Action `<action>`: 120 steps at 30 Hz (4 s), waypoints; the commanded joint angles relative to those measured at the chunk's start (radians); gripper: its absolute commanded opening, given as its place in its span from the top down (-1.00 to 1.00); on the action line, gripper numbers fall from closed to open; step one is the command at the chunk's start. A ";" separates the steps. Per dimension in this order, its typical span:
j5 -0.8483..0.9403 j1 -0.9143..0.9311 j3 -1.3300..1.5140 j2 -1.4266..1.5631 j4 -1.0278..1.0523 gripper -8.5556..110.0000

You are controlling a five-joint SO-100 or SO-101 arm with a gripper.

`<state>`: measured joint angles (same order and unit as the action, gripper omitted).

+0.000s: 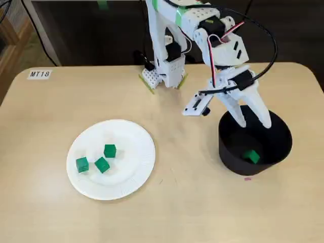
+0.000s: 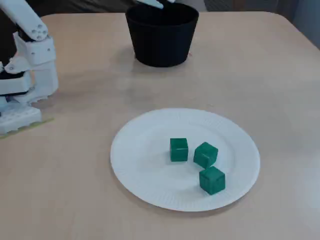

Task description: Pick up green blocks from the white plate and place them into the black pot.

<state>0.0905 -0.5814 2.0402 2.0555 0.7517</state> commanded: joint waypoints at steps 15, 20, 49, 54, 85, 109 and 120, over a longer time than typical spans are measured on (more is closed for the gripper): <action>-0.239 0.523 -0.307 -0.098 0.431 0.90; -0.173 0.752 -0.431 -0.247 0.526 0.90; 0.793 1.193 -1.224 -1.020 0.910 0.90; 0.831 1.177 -1.262 -1.051 0.910 0.90; 0.888 1.212 -1.514 -1.270 0.908 0.41; 0.856 1.178 -1.704 -1.440 0.905 0.90; 0.344 1.126 -1.744 -1.095 0.910 0.90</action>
<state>0.6366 0.5906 0.3697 0.7793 1.6582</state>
